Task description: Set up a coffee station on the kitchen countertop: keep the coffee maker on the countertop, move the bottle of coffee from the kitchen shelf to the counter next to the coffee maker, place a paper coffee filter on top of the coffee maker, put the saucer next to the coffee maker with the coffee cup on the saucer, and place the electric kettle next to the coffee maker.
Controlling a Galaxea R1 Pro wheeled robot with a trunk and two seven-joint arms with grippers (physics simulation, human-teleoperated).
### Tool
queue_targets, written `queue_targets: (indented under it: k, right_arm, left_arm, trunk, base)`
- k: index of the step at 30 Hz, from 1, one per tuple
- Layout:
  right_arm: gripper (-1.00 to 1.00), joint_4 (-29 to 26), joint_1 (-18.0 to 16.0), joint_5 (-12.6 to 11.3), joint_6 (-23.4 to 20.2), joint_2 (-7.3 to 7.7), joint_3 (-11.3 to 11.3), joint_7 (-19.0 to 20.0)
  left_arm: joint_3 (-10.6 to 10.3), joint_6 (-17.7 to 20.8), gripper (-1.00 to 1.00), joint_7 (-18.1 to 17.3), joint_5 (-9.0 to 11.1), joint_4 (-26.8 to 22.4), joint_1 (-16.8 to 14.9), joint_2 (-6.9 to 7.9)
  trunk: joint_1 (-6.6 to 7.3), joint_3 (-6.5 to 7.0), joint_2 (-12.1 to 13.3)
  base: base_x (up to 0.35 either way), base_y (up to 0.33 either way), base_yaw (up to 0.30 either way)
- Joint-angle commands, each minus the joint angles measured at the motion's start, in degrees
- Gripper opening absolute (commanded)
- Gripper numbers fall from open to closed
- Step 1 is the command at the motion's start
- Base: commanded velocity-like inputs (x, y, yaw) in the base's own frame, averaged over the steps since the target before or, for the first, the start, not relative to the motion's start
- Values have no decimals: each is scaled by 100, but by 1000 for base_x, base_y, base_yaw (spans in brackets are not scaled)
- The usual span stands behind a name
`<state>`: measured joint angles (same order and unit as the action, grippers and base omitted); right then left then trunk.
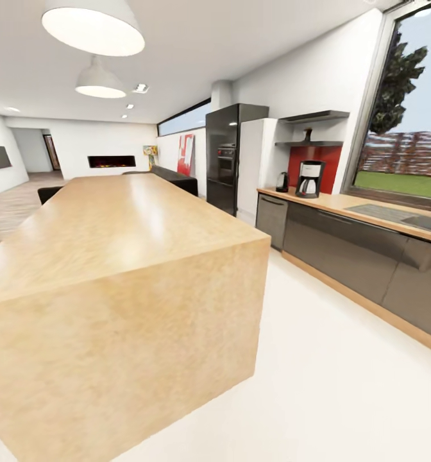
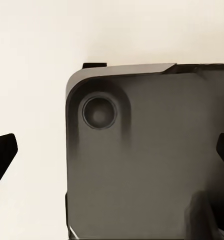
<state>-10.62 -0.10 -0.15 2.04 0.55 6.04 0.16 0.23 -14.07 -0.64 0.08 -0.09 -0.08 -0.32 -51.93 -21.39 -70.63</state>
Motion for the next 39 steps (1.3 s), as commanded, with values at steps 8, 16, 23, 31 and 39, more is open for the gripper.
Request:
queue_targets:
  k: [8, 16, 23, 31, 39]
  right_arm:
    - [100, -1, -1, -1, 15, -2, 29, 2]
    - [100, -1, -1, 3, 15, -2, 29, 2]
    - [100, -1, -3, 2, 15, -2, 29, 2]
    - [100, -1, -4, 4, 15, -2, 29, 2]
    - [100, -1, -6, 5, 15, -2, 29, 2]
  left_arm:
    - [2, -16, 100, -7, 1, 1, -1, -3]
    - [3, -16, 100, -7, 1, 1, -1, -3]
    - [1, -16, 100, -7, 1, 1, -1, -3]
    - [3, -17, 100, -7, 1, 1, -1, -3]
    - [10, -21, 100, -7, 1, 1, -1, 2]
  trunk:
    - [176, 121, 319]
    - [352, 245, 640]
    - [506, 353, 921]
    - [682, 477, 1242]
    - [857, 600, 1563]
  base:
    - [0, 0, -285]
    - [0, 0, -285]
    - [0, 0, -285]
    - [0, 0, -285]
    - [0, 0, -285]
